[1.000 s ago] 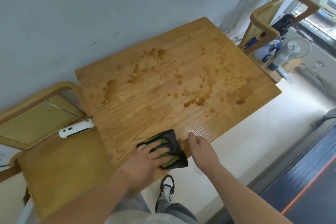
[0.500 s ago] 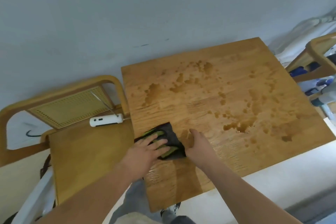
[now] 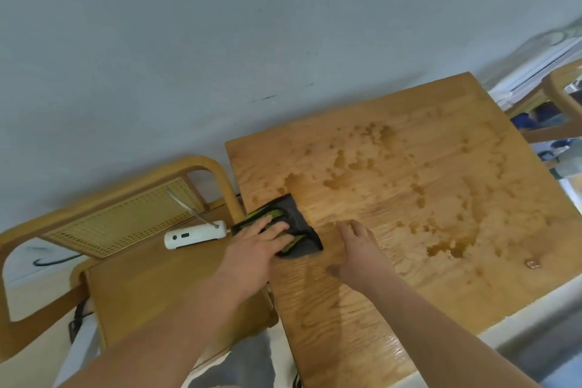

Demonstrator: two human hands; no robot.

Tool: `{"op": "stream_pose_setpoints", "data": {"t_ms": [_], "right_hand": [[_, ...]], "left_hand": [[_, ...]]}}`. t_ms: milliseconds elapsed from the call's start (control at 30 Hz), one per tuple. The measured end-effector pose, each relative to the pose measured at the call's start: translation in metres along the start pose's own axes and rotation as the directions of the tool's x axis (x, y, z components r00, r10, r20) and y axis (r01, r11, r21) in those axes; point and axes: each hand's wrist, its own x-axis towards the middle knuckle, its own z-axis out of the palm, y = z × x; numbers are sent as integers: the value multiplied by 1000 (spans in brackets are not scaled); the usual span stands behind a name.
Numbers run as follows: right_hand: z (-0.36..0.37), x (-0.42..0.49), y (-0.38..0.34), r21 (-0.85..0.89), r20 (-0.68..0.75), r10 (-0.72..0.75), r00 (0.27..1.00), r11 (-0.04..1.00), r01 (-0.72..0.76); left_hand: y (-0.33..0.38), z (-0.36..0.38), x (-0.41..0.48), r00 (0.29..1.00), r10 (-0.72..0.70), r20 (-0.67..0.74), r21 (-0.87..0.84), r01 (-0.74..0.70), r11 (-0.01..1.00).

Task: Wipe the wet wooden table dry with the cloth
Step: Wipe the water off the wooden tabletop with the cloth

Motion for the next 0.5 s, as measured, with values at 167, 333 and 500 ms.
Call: {"op": "stream_pose_setpoints", "data": {"t_ms": [167, 333, 500], "right_hand": [[-6, 15, -10, -75, -16, 175, 984, 982, -176], [16, 33, -25, -72, -22, 259, 966, 963, -260], [21, 42, -29, -67, 4, 290, 957, 955, -289]], "left_hand": [[-13, 7, 1, 932, 359, 53, 134, -363, 922], [-40, -30, 53, 999, 46, -20, -13, -46, 999], [-11, -12, 55, 981, -180, -80, -70, 174, 982]]}}
